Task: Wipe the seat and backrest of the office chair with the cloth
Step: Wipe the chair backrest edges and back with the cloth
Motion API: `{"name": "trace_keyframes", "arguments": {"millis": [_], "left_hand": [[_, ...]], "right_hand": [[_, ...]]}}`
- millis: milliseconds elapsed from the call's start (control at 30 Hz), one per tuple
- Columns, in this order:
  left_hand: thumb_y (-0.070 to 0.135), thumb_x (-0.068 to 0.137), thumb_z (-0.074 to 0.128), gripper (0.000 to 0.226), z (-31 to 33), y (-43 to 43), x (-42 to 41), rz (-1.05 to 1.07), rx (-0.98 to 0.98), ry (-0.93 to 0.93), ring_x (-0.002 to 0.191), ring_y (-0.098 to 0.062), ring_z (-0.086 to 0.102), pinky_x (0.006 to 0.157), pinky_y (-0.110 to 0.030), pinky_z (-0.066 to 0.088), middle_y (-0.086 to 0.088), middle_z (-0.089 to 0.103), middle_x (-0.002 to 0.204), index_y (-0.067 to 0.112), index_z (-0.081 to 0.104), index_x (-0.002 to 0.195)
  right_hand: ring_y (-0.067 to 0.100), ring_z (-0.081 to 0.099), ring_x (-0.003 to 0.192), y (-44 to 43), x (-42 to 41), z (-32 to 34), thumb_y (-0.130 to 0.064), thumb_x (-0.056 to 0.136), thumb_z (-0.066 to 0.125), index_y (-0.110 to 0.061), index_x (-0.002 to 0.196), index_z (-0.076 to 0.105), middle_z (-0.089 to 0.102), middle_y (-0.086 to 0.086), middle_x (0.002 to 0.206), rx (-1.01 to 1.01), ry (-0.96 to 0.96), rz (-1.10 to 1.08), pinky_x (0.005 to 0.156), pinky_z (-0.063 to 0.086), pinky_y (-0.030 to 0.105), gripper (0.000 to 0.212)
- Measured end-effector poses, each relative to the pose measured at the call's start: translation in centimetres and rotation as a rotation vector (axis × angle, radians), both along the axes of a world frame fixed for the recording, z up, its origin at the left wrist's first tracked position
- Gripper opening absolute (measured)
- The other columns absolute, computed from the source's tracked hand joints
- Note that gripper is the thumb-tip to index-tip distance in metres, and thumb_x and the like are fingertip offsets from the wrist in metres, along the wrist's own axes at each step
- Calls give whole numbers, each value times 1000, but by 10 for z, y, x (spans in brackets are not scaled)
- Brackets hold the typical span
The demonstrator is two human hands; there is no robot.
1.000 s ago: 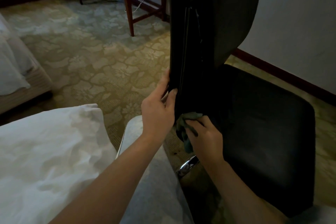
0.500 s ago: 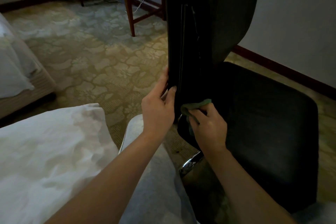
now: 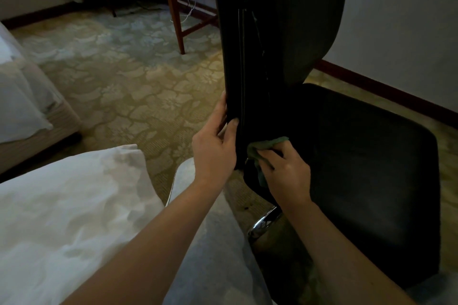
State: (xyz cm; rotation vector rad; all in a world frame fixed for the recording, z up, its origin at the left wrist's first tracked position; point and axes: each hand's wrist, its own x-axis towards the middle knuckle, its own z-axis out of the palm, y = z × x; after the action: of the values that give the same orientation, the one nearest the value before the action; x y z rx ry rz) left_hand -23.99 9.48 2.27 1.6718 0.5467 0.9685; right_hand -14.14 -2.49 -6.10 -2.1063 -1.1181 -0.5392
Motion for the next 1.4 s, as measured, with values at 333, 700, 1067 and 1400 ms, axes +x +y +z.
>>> {"name": "trace_keyframes", "arguments": {"millis": [333, 700, 1067, 1400], "left_hand": [[4, 101, 56, 55, 0, 0, 0, -4, -19, 18, 128, 0, 56, 108, -25, 47, 14, 60, 139, 26, 43, 150], [6, 102, 55, 55, -5, 1, 1, 11, -15, 19, 129, -3, 56, 109, -34, 48, 11, 60, 140, 33, 41, 148], [7, 102, 55, 55, -7, -2, 2, 10, -53, 14, 130, -3, 55, 110, -36, 47, 12, 61, 140, 29, 42, 151], [3, 101, 56, 54, -5, 3, 1, -1, -85, 10, 128, -4, 58, 110, -38, 47, 12, 63, 136, 24, 45, 149]], "right_hand": [[25, 66, 73, 35, -26, -24, -20, 78, 82, -21, 96, 79, 66, 3, 96, -206, 208, -153, 55, 52, 30, 18], [22, 66, 86, -12, -35, 9, -25, 93, 62, -8, 111, 74, 65, 11, 104, 65, 58, -19, 62, 59, 35, 27], [28, 63, 81, 9, -11, -7, -18, 88, 68, -11, 102, 72, 62, 13, 99, -12, 29, -53, 48, 54, 39, 16], [27, 65, 70, 33, -44, -17, -16, 82, 79, -12, 100, 77, 62, 8, 97, -104, 257, -150, 53, 54, 32, 19]]}}
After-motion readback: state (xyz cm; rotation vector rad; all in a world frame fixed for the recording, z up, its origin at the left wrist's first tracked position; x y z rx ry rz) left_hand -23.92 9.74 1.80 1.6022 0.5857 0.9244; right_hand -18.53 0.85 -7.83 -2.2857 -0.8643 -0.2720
